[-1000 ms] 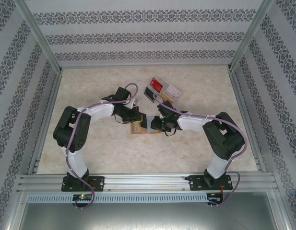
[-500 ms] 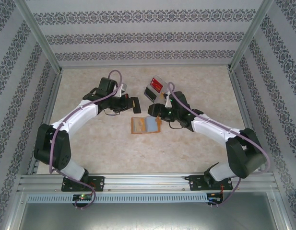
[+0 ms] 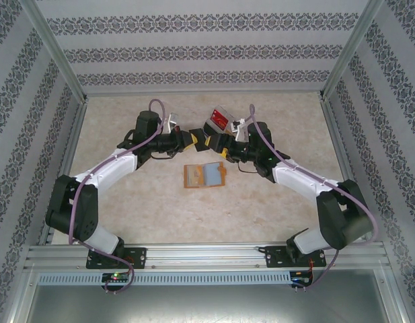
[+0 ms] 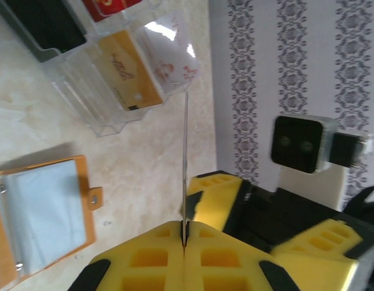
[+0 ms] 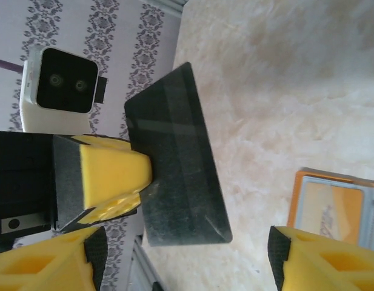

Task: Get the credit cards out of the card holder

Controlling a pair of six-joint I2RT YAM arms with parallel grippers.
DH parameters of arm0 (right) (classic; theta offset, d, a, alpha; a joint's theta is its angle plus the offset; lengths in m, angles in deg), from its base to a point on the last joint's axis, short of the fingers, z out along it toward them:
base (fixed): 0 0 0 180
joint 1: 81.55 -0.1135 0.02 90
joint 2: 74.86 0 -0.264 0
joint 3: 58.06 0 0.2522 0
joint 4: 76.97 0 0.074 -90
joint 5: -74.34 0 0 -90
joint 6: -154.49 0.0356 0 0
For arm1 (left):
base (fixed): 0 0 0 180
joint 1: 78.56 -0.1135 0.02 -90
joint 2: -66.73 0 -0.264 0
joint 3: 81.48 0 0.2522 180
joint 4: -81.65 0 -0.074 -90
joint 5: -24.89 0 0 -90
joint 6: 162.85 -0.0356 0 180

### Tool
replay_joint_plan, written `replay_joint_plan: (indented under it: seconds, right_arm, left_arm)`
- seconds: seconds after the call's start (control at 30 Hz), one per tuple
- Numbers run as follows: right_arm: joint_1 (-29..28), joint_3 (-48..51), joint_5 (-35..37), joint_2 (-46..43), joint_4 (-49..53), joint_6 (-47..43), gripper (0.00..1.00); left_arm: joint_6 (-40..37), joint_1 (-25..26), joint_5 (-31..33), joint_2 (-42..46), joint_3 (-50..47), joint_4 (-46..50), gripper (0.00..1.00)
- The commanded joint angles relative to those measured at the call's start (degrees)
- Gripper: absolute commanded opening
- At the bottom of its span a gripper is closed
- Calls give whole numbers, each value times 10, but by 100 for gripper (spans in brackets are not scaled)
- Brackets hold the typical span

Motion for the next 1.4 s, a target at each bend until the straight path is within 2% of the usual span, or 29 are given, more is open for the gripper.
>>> replay_joint_plan:
  seconds: [0.0,0.43,0.6,0.73,0.83,1.0,1.03,1.13,1.17,1.3,1.37]
  right_arm:
    - [8,-21,-56,24,-63,41,69]
    - [33,-23,-124,43,-140,85,46]
    - [33,-36,-141,57,-165,99,27]
    - [32,-51,-139,50,-126,49,10]
    - [32,-53,-115,43,-84,1,0]
    - [34,-84,-46,46,55,-141,0]
    - [34,-92,-29,46,81,-169,0]
    - [29,-128,52,50,174,-279,0]
    - [27,-143,79,54,198,-315,0]
    - [18,-184,163,82,234,-422,0]
    - [17,-214,178,110,250,-465,0]
  left_arm:
    - [65,-4,-34,10,-14,-98,4]
    - [129,-4,-39,15,-41,-166,3]
    - [142,-4,-45,24,-46,-154,3]
    - [131,-4,-41,31,-42,-112,6]
    - [110,-7,-30,33,-34,-68,18]
    - [-16,-18,47,35,-6,87,48]
    - [-41,-20,66,35,-3,117,51]
    - [-104,-39,122,34,-1,186,64]
    - [-120,-47,140,34,-3,205,71]
    - [-166,-80,190,42,-8,268,90]
    - [-183,-93,213,48,-9,287,98]
